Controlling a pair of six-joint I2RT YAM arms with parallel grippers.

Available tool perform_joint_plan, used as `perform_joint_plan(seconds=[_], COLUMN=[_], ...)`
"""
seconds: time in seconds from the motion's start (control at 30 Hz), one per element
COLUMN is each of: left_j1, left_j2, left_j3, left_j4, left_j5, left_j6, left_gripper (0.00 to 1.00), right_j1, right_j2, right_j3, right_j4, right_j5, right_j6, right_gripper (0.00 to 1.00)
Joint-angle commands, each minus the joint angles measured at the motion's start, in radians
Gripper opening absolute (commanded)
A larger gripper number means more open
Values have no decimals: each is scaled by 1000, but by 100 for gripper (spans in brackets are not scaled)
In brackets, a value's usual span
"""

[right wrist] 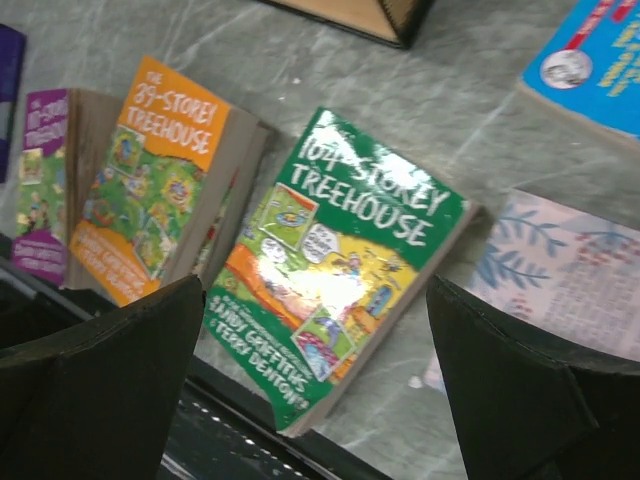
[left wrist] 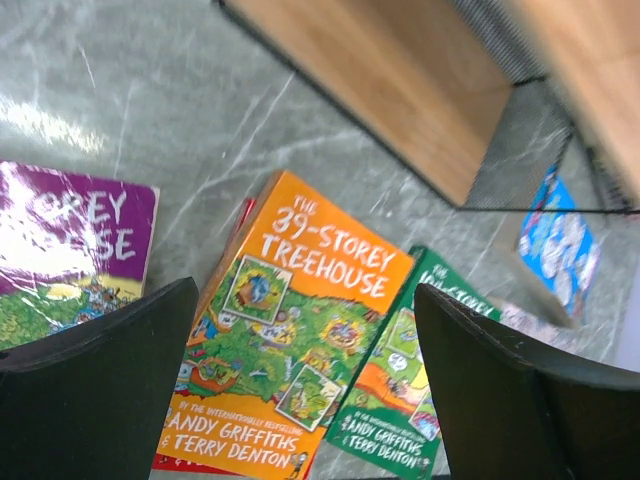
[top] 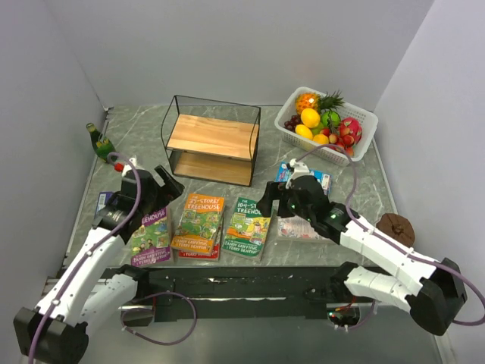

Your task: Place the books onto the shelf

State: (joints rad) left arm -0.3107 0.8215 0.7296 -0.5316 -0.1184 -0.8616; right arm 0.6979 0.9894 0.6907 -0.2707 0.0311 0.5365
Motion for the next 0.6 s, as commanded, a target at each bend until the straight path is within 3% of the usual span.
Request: perform_joint_plan(seconds=[0.0, 0.17, 0.3, 0.4, 0.43, 0.57], left_j1=[-8, -14, -27, -33, -34, -36], left_j2=[40, 99, 198, 243, 252, 284], left_j3=[-56, -79, -67, -68, -70, -78], left_j4=[47, 55, 54, 65, 65, 56], left_j5=[94, 102, 89, 76, 66, 5], left_j6=[-37, -60, -62, -66, -70, -77], left_gripper=[96, 96, 98, 89, 80, 67], right_j1=[14, 8, 37, 49, 54, 58], right_j2=[25, 63, 159, 268, 317, 429], right_j3=[-37, -86, -71, -16, 4, 33], right_j4=[113, 241, 353, 381, 390, 481], right_j5=[-4, -195, -258, -278, -286, -338], right_j6=[164, 180, 241, 249, 256, 290], right_gripper=[100, 100, 100, 100, 100, 98])
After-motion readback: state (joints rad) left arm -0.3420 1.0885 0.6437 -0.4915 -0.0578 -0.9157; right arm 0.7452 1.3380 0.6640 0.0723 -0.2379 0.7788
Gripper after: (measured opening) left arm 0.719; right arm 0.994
